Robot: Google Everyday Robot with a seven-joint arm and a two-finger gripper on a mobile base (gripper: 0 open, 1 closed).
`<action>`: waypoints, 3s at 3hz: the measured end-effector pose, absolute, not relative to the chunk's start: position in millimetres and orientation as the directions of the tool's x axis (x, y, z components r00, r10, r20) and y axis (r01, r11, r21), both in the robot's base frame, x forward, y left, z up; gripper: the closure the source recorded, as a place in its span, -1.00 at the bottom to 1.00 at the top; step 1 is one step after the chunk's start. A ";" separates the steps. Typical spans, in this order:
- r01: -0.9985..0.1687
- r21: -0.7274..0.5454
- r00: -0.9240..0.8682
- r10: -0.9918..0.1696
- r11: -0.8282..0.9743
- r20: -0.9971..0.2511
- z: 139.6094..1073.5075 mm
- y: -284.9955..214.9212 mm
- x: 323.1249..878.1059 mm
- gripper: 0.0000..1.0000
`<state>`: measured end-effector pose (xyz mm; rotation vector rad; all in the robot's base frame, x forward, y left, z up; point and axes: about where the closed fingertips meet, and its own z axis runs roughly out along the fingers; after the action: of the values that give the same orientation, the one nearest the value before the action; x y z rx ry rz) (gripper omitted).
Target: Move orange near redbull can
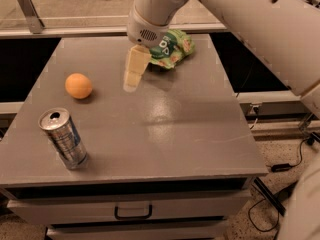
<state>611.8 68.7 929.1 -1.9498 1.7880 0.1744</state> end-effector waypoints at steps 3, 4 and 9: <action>-0.981 -0.172 0.148 -0.907 -0.085 -0.393 875.3 157.9 639.2 -1.00; -0.980 -0.161 0.172 -0.907 -0.118 -0.385 866.5 177.2 634.9 -1.00; -0.968 -0.125 0.250 -0.895 -0.219 -0.370 853.3 218.4 621.2 -0.28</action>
Offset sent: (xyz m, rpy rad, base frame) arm 0.0385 0.1034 -0.0622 -0.0256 0.1279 0.0502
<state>621.2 218.4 853.3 -2.2006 1.7152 0.3121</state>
